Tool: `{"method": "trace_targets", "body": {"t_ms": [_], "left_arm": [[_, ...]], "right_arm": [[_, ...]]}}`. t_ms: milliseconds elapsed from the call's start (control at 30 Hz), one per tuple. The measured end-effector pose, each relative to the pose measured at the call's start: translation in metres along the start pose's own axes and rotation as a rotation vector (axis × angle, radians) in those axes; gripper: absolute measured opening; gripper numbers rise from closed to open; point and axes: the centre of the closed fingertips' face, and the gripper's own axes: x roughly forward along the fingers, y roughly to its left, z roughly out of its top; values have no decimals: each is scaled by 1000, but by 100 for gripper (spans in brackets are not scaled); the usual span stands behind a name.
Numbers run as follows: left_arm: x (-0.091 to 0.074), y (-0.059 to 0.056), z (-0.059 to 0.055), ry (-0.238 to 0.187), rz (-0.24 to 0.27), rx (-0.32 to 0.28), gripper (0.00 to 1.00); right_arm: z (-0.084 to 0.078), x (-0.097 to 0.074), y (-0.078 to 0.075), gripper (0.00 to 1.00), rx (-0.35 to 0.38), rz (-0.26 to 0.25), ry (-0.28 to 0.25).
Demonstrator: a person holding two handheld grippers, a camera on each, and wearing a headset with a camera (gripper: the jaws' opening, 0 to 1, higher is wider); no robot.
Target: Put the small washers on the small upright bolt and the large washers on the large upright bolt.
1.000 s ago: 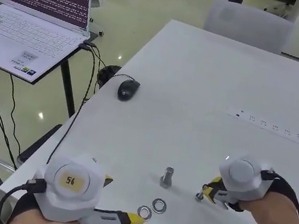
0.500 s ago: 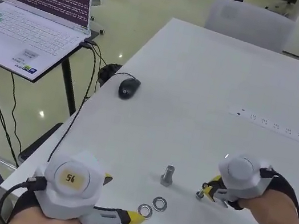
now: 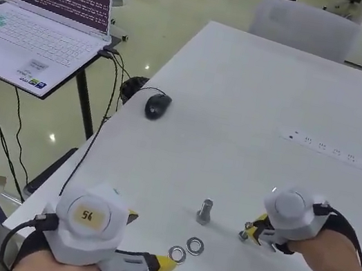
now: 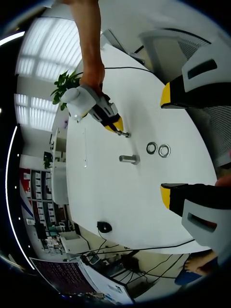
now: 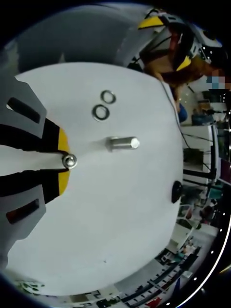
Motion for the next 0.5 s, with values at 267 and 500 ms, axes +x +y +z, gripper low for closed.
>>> {"method": "trace_targets", "body": {"t_ms": [267,500], "left_arm": [[1,-2,-3,5,-5,-4,62],[-1,0,-5,5,0,-11,62]], "right_arm": [[-15,19,5,12,72,18,9],[-14,26,5,13,90,2,-11]]}}
